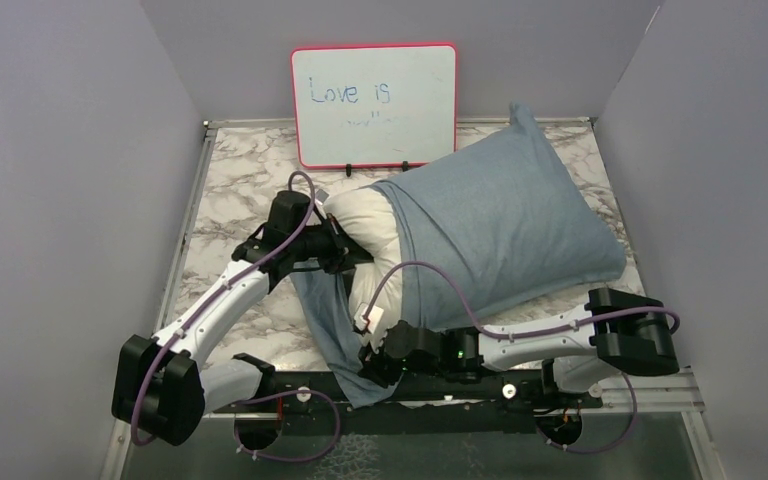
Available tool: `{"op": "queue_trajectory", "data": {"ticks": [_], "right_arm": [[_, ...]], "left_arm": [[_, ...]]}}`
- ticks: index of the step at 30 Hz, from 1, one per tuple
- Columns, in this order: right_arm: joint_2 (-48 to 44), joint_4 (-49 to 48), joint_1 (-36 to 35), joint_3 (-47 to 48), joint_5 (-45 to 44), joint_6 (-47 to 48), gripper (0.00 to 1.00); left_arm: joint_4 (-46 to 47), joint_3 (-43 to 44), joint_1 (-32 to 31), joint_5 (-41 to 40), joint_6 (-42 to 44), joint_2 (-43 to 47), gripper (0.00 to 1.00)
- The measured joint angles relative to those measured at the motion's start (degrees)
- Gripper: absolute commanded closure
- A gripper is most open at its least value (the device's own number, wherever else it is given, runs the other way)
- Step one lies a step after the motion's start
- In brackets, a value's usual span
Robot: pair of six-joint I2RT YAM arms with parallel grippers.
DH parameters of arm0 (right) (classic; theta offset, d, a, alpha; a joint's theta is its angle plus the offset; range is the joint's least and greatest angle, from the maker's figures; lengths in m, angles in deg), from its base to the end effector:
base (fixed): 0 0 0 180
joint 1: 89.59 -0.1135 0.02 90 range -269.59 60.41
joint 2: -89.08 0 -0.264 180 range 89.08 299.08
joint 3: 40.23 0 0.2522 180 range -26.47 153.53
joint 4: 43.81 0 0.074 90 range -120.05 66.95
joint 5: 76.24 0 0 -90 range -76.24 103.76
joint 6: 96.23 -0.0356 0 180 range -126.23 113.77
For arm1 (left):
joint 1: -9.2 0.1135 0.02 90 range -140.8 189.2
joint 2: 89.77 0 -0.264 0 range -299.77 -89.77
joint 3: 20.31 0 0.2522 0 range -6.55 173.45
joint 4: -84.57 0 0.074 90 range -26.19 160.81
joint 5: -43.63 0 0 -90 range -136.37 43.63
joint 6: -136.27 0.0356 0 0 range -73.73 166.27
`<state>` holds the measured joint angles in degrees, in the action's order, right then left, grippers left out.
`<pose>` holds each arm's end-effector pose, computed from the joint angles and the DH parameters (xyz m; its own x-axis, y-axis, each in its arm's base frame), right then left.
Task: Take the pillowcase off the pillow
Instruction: Remove the pillow from the pillowcase.
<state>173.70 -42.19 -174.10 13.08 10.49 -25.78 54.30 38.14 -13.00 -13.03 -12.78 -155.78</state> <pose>0.0310 0.3011 0.1857 -0.3800 -0.4620 -0.8013 -0.9148 0.3160 0.2516 0.2191 -0.1105 0.2579 -0.9074 -0.4035 -0.1171 -0.1180 0.5122 -0.8507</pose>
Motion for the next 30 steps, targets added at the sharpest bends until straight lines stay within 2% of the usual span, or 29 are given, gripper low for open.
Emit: {"op": "queue_trajectory", "data": {"ticks": [3,6,15,20,26,30], "right_arm": [[-0.2,0.83,-1.36,-0.48,-7.06,-3.43,0.64],[-0.31,0.81,-2.01,-1.05,-9.88,-4.52,0.64],[-3.28,-3.28,-2.16,-5.25,-12.02,-6.73,0.67],[-3.8,-1.57,-2.08,-5.38,-15.69,-14.12,0.72],[-1.27,2.36,-0.39,-3.63,-17.64,-22.29,0.97],[-1.03,4.33,-0.37,-2.43,-18.95,-24.57,0.99]], "left_arm": [[0.0,0.0,0.68,0.0,-0.59,0.42,1.0],[0.02,0.0,1.62,0.0,-1.31,1.07,1.0],[-2.01,1.7,2.62,0.04,-1.4,1.4,1.0],[-2.23,1.7,3.13,0.07,-1.64,2.78,1.0],[-2.99,1.7,3.89,0.04,-1.62,4.11,1.0],[-2.99,1.7,4.28,0.02,-1.66,4.22,1.0]]}}
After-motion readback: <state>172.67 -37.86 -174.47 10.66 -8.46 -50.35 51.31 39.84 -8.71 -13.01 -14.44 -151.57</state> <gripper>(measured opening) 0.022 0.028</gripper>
